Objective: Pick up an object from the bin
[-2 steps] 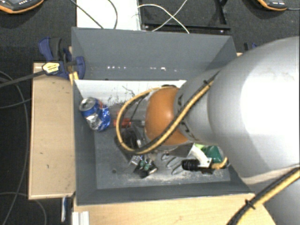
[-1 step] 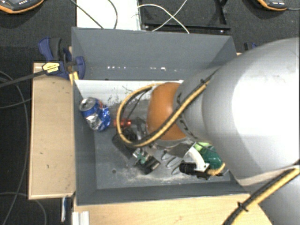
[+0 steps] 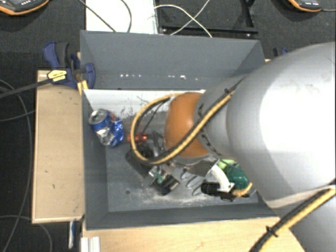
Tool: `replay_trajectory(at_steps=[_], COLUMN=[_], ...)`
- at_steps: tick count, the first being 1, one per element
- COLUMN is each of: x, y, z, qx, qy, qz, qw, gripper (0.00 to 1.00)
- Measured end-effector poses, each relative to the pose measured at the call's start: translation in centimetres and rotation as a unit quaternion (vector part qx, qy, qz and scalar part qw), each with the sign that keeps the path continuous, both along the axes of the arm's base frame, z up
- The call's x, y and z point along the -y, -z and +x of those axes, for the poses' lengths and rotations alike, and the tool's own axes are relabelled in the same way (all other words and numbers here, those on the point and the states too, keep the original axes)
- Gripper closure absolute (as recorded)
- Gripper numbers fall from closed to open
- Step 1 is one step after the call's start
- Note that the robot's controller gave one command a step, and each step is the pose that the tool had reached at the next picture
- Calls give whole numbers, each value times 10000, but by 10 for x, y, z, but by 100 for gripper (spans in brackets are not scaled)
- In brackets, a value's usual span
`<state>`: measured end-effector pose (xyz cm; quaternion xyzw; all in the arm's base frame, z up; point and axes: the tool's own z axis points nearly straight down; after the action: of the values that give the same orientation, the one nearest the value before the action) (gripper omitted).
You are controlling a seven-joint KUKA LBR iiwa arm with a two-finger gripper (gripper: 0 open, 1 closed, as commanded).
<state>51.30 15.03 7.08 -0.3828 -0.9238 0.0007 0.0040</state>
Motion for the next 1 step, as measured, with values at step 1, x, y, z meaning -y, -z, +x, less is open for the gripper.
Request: replay_trajectory(at_steps=[1], x=[0], y=[-6], z=[-1], qx=[-9], qy=[1], qz=[-6], qw=[10000], gripper=[100])
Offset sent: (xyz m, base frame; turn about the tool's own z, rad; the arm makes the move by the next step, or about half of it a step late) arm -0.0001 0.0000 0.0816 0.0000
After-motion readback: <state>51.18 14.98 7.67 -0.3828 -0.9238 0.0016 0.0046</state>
